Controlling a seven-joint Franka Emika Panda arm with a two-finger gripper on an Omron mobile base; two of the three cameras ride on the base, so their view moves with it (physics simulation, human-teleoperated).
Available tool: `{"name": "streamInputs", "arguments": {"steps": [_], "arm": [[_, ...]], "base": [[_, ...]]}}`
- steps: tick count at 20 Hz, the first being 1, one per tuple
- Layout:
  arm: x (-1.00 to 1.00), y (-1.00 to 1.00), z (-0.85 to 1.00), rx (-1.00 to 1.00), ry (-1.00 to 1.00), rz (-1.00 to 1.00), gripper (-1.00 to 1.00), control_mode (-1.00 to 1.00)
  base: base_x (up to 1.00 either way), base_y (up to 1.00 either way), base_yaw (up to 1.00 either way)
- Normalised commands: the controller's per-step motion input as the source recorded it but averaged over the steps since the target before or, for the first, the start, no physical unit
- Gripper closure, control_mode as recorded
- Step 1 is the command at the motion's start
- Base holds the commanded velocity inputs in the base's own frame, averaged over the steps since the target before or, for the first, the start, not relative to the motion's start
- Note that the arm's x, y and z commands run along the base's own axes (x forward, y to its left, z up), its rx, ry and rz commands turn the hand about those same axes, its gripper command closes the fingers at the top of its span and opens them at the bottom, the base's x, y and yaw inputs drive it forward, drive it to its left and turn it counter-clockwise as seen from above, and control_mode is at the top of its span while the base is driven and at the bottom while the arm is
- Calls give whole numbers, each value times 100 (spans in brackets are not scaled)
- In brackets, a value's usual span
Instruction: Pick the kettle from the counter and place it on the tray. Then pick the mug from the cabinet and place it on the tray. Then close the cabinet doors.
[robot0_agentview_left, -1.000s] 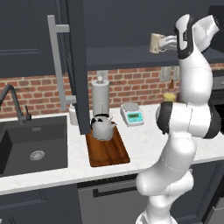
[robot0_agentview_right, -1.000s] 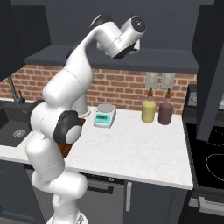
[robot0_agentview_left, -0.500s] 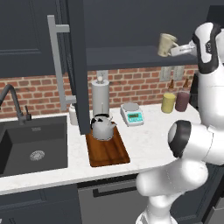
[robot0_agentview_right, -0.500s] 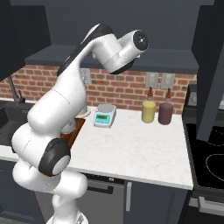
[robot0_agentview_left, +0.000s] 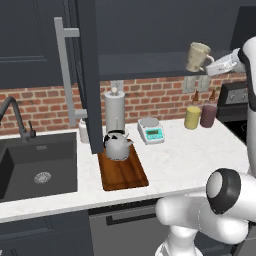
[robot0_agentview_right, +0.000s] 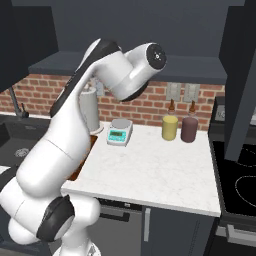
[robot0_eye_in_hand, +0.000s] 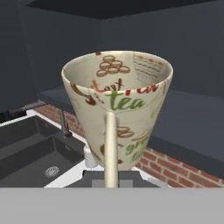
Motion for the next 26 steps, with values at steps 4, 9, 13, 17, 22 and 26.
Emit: {"name": "streamInputs", "arguments": {"steps": [4,9,13,17,22,26], "arm": [[-83,23,0,-12,0,19,100,-100],[-74,54,-20,-9,0,20,100,-100],[-59,88,-41,-3,0,17,100,-100],[-33,91,-54,-2,6,15,100,-100],[-4,65,-67,0,11,13,100,-100],[0,44,-77,0,11,10,100,-100]], "base": [[0,0,0],[0,0,0],[0,0,0],[0,0,0],[0,0,0],[0,0,0]]}}
